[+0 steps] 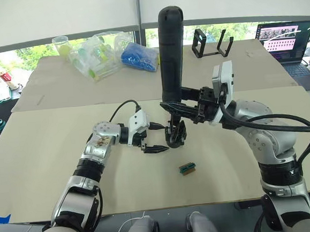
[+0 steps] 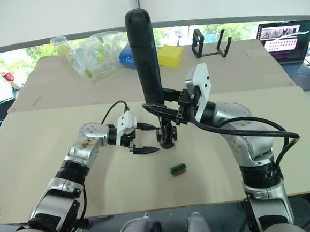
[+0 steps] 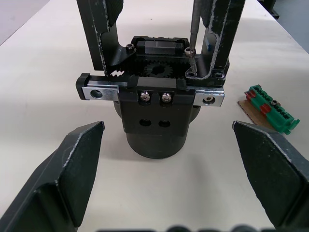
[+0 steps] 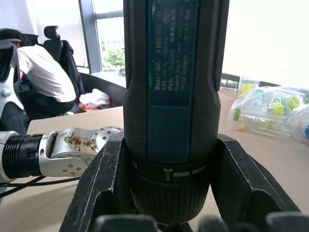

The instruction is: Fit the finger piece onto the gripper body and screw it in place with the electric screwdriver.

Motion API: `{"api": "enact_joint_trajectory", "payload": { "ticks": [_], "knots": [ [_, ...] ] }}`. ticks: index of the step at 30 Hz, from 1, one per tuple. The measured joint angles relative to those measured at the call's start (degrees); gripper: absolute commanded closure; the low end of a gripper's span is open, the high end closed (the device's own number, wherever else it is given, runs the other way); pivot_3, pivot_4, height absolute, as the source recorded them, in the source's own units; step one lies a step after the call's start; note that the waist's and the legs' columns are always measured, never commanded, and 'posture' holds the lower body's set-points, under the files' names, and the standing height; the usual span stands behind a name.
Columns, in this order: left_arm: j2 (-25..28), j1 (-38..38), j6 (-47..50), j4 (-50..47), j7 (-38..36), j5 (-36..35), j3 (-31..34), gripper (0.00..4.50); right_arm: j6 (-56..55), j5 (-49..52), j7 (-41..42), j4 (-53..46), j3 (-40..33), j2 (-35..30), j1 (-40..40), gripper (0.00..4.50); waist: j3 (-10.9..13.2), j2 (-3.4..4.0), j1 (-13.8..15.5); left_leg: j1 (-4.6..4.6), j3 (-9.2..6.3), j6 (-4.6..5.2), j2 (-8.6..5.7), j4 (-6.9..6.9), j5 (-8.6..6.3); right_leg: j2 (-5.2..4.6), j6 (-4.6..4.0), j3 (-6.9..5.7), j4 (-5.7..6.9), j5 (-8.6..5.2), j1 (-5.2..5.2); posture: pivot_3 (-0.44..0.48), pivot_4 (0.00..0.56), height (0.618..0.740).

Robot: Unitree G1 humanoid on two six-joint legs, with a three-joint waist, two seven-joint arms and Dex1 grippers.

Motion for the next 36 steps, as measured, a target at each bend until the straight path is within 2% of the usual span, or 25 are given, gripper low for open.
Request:
{"api": "enact_joint_trajectory", "payload": {
  "ticks": [25, 36],
  "knots": [
    [0.0, 0.0, -0.1, 0.1, 0.2, 0.0, 0.0, 0.00, -1.4, -1.1, 1.0, 0.6, 0.4, 0.0, 1.4, 2.60, 0.0, 0.00, 0.0, 0.00, 0.00, 0.00, 0.00, 0.00, 0.00, 0.00, 0.00, 0.00, 0.00, 0.00, 0.00, 0.000, 0.150, 0.740],
    [-4.8, -2.7, -3.7, 9.9, 2.2, 2.4, -0.1, 0.00, -1.5, -1.4, -0.1, 0.5, 0.5, 0.1, 1.7, 2.60, 0.0, 0.00, 0.1, 0.00, 0.01, 0.00, -0.03, 0.04, 0.00, 0.00, 0.00, -0.02, 0.02, 0.00, 0.03, 0.000, 0.150, 0.740]
  ]
}}
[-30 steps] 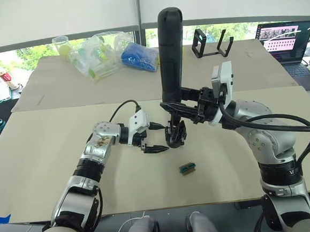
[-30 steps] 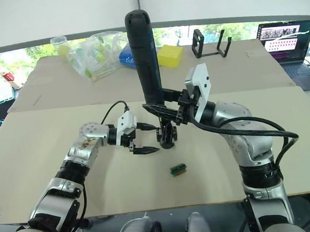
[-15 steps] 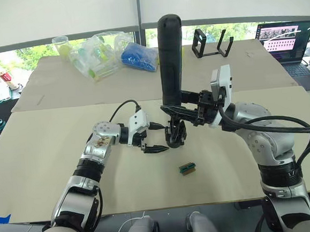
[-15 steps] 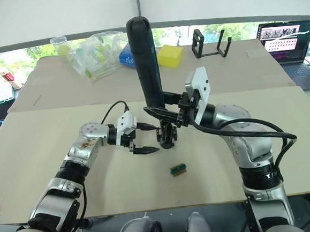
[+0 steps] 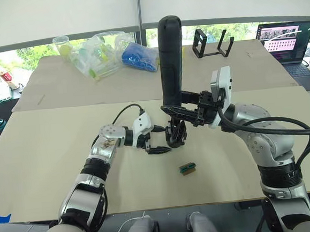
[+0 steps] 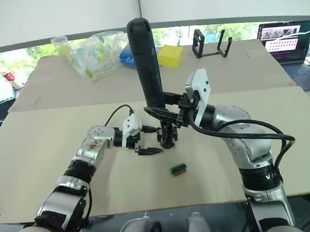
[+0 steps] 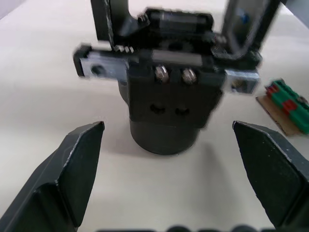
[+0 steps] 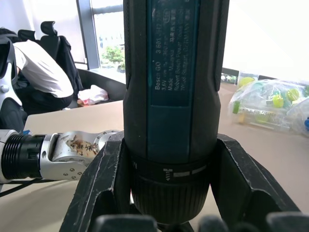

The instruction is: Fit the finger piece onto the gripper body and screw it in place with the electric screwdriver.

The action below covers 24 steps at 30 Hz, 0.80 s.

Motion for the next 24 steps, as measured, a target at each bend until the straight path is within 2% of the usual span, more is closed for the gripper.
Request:
{"api": "enact_joint_trajectory", "payload": {
  "ticks": [9, 12, 15, 24],
  "knots": [
    [-3.9, -2.3, -3.7, 6.1, 1.6, 0.9, 0.1, 0.00, -1.7, -0.1, -0.3, -1.7, -0.2, 0.0, 2.1, 2.60, 0.0, -0.01, 0.0, 0.00, 0.00, 0.00, 0.00, 0.04, 0.00, 0.00, 0.00, 0.00, 0.02, 0.00, 0.01, 0.000, 0.150, 0.740],
    [-4.3, -2.9, -5.0, 8.4, 2.2, 1.5, 0.1, 0.82, -1.9, -0.1, -0.5, -2.0, -0.2, 0.0, 2.5, 2.60, 0.0, -0.01, 0.0, 0.00, 0.00, 0.00, 0.00, 0.07, 0.00, 0.00, 0.00, 0.00, 0.03, 0.00, 0.02, 0.000, 0.150, 0.740],
    [-4.6, -3.1, -6.4, 9.9, 2.0, 2.1, 0.1, 2.14, -2.6, -0.5, -0.9, -2.5, -0.3, -0.1, 3.0, 2.60, 0.0, -0.01, 0.0, 0.00, -0.01, 0.00, 0.00, 0.08, 0.00, 0.00, 0.00, 0.00, 0.04, 0.00, 0.02, 0.000, 0.150, 0.740],
    [-5.0, -4.3, -8.8, 12.9, 2.1, 2.6, 0.1, 2.21, -4.2, -0.6, -1.3, -3.3, -0.5, -0.1, 4.9, 2.60, 0.0, -0.03, 0.1, 0.01, -0.03, 0.03, 0.00, 0.27, -0.02, 0.00, 0.00, -0.01, 0.15, 0.00, 0.10, 0.000, 0.150, 0.740]
  ]
}}
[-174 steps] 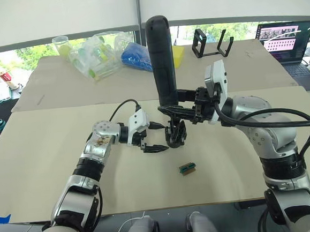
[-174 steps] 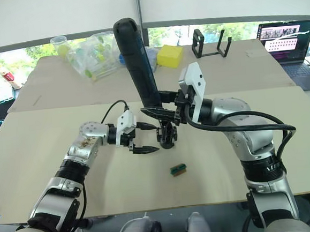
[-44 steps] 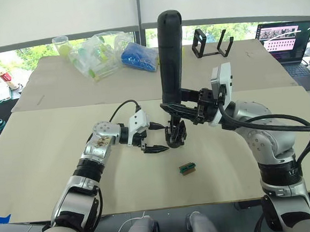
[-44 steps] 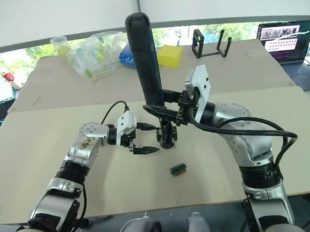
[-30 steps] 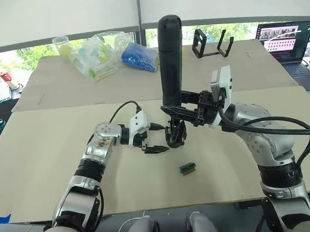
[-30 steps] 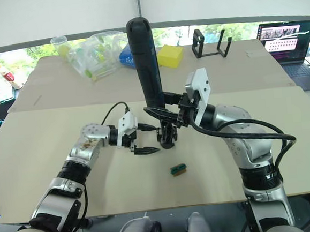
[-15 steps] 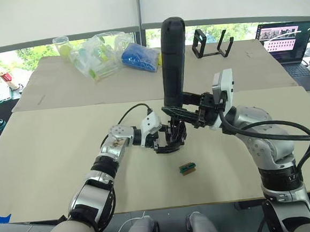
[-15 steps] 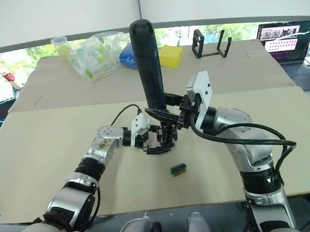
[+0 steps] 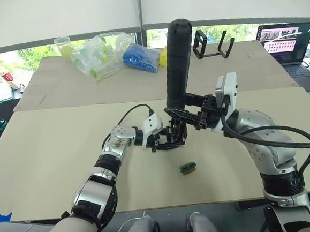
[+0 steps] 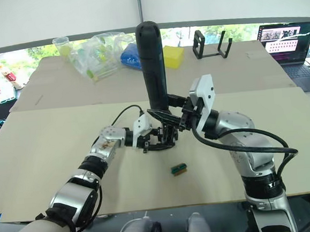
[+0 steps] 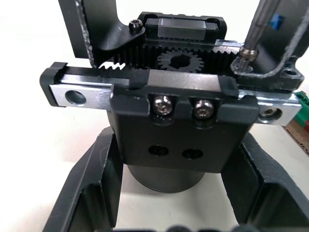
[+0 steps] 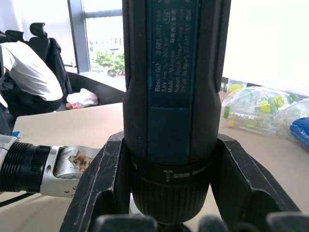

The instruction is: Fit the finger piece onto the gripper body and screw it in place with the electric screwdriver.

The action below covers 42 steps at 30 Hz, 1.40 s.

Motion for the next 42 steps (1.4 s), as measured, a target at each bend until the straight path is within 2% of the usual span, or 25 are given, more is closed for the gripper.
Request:
{"api": "enact_joint_trajectory", "payload": {
  "ticks": [10, 19, 42],
  "knots": [
    [-0.1, -0.1, -0.9, 0.7, 0.1, 0.3, 0.1, 2.21, 1.6, 0.7, 1.4, 0.5, 0.5, -1.6, -0.4, 2.60, 0.0, -0.05, 0.0, 0.08, -0.01, 0.03, 0.00, 0.02, -0.02, 0.00, 0.00, 0.00, 0.01, 0.00, 0.07, 0.000, 0.150, 0.740],
    [0.0, -0.1, -0.9, 0.9, 0.4, 1.1, 0.1, 2.21, 1.6, -0.1, 2.8, 4.3, 2.4, -2.4, -2.8, 2.60, -0.1, -0.12, -0.1, 0.62, -0.02, 0.17, 0.05, -0.02, -0.12, 0.01, 0.00, 0.00, -0.20, 0.00, 0.63, 0.000, 0.150, 0.740],
    [0.0, -0.1, -0.7, 0.9, 0.8, 1.7, 0.1, 2.21, -2.6, -1.1, 6.1, 8.4, 4.3, -3.4, -4.0, 2.60, -0.3, -0.40, -0.2, 0.66, -0.05, 0.17, 0.10, -0.02, -0.17, -0.11, 0.00, 0.03, -0.33, 0.00, 0.62, 0.000, 0.150, 0.740]
  ]
}}
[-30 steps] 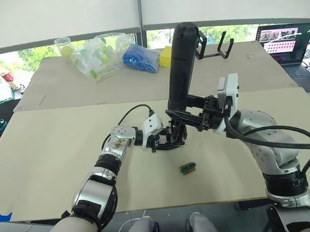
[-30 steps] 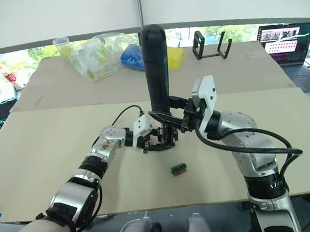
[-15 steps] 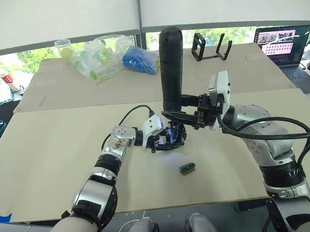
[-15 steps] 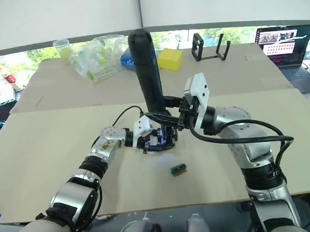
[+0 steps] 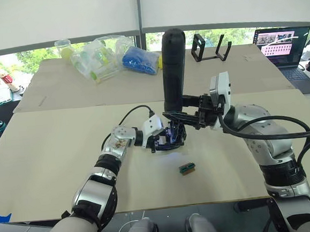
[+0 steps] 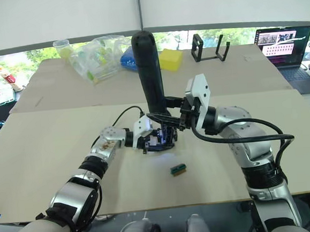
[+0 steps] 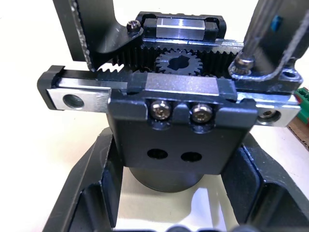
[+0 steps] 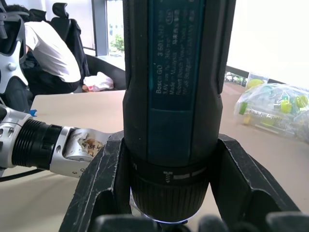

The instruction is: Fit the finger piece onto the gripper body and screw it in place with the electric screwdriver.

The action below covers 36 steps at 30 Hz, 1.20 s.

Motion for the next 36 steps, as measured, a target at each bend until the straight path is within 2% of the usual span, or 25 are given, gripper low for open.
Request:
{"api": "enact_joint_trajectory", "payload": {
  "ticks": [13, 21, 24, 33, 36],
  "knots": [
    [0.0, 0.0, 0.0, 0.0, 0.0, 0.0, 0.0, 2.21, -0.7, 0.1, -1.0, -0.2, -0.6, 0.1, -0.1, 2.60, 0.0, 0.00, 0.0, -0.02, 0.00, 0.02, 0.00, 0.00, -0.03, -0.04, 0.00, 0.00, -0.12, 0.00, -0.03, 0.000, 0.150, 0.740],
    [0.0, 0.0, -0.3, 0.0, -0.1, -0.1, 0.2, 2.21, 1.3, 1.8, -2.9, -1.1, -1.2, 1.3, -1.3, 2.60, 0.0, 0.00, 0.0, -0.33, 0.01, -0.03, 0.00, -0.01, 0.00, -0.06, 0.00, 0.01, -0.16, 0.00, -0.33, 0.000, 0.150, 0.740],
    [0.1, 0.0, -0.5, -0.2, -0.2, -0.1, 0.6, 2.21, 1.6, 3.8, -3.7, -2.2, -3.2, 2.1, -2.9, 2.60, 0.0, 0.00, 0.0, -0.72, 0.06, -0.09, -0.05, 0.02, 0.05, -0.09, 0.00, 0.04, 0.10, 0.01, -0.77, 0.000, 0.150, 0.740],
    [0.1, 0.0, -0.4, -0.2, 0.0, 0.0, 0.8, 2.21, 3.0, 8.2, -5.0, -7.2, -6.2, 2.6, -5.3, 2.60, 0.0, -0.01, 0.0, -0.73, 0.06, -0.10, -0.05, 0.01, 0.06, -0.06, 0.00, 0.02, 0.11, 0.00, -0.77, 0.000, 0.150, 0.740],
    [0.6, 0.1, 0.7, -0.3, -0.1, 0.2, 0.8, 0.70, 5.3, 10.8, -5.6, -8.1, -6.3, 2.7, -5.2, 2.60, 0.0, 0.00, 0.0, -0.73, 0.06, -0.09, -0.05, 0.01, 0.06, -0.05, 0.00, 0.02, 0.11, 0.00, -0.78, 0.000, 0.150, 0.740]
  ]
}}
